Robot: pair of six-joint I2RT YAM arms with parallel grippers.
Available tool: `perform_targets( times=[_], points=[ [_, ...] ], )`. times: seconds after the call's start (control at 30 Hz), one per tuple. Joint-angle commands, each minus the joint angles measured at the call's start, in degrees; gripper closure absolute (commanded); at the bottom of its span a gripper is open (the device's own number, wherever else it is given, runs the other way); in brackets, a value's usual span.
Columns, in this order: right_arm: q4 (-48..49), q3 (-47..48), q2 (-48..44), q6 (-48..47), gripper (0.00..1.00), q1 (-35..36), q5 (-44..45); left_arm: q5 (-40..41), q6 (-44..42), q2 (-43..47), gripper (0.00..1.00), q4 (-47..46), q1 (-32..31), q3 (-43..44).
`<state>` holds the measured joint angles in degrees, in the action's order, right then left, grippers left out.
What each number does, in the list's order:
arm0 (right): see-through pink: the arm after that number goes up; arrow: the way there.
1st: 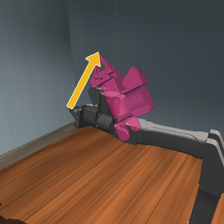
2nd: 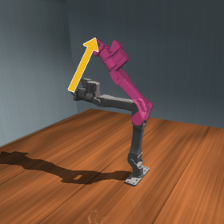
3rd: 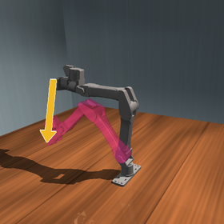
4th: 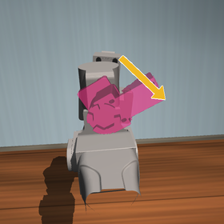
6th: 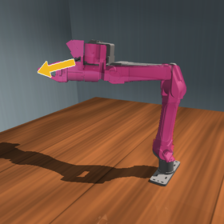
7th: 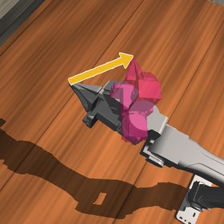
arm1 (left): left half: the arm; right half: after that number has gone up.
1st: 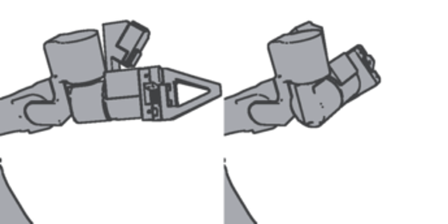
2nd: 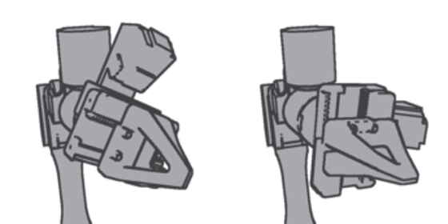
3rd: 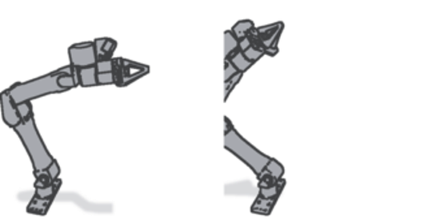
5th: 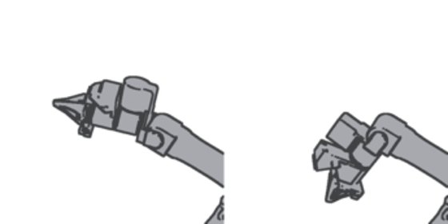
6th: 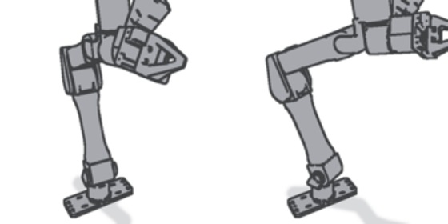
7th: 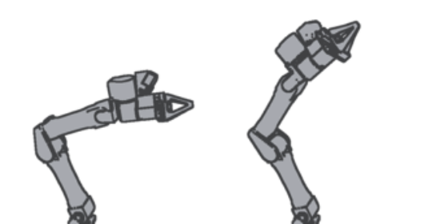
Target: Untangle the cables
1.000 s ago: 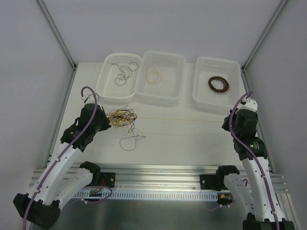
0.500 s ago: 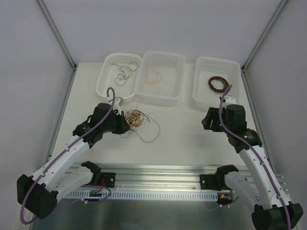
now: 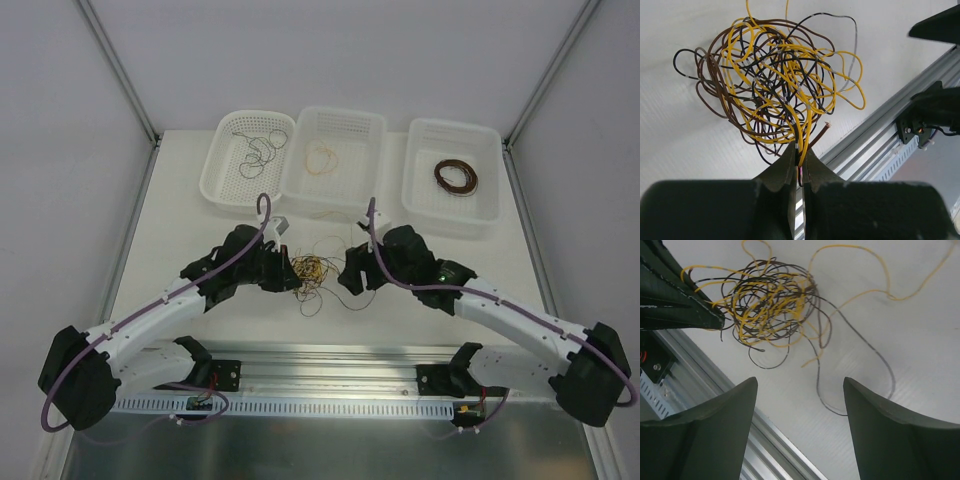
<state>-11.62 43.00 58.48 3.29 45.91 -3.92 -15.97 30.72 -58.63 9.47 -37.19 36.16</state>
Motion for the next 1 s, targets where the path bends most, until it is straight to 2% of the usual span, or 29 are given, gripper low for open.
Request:
perform_targets(
  times=[0.0,0.2,0.4,0.53,0.57,0.63,0.67,0.7,0.73,0.8,0.87,0.9,0.97],
  points=[
    [9.9,1.8,5.4,-0.2,0.27,6.0,-0.5,-0.6,2.3,-0.4,1.00,-4.8,-1.2,-0.1],
    [15.7,5.2,14.0,-2.1,0.27,10.1,1.6,-0.2,2.6,-0.4,1.00,-5.0,-2.5,-0.6],
    [20.3,6.1,19.3,-2.3,0.34,10.6,3.2,-0.4,2.5,0.2,1.00,-5.0,-3.4,-1.3],
    [22.5,6.4,22.1,-2.7,0.48,10.7,3.0,-0.4,2.1,1.2,1.00,-5.0,-3.9,-1.8],
    [22.7,6.6,22.8,-2.6,0.56,10.8,3.1,-0.1,1.8,1.4,1.00,-5.0,-3.9,-2.0],
    [22.4,6.8,24.2,-2.7,0.67,10.9,3.1,0.1,1.5,2.5,1.00,-5.0,-3.9,-2.1],
    [22.1,6.7,24.5,-2.8,0.79,10.8,3.3,1.0,1.2,2.9,1.00,-5.0,-3.9,-2.2],
    [21.7,6.4,24.5,-2.8,0.85,10.9,3.5,1.8,1.0,3.3,1.00,-4.6,-3.9,-2.3],
    [21.3,5.6,23.6,-3.0,0.98,10.8,3.6,2.8,0.9,4.3,1.00,-3.9,-3.9,-2.3],
    [18.8,4.4,21.8,-3.0,0.99,10.3,8.1,8.0,0.6,5.2,1.00,-1.8,-3.9,-1.6],
    [14.4,2.4,17.5,-3.0,0.99,9.1,11.0,13.1,0.4,5.9,1.00,4.1,-3.6,0.2],
    [12.7,1.8,15.8,-3.1,0.99,7.1,11.8,17.9,0.4,6.1,1.00,6.4,-3.2,0.8],
    [6.8,0.0,9.8,-3.0,0.99,4.5,13.4,20.9,0.4,6.8,1.00,11.8,-1.4,2.5]
  ],
)
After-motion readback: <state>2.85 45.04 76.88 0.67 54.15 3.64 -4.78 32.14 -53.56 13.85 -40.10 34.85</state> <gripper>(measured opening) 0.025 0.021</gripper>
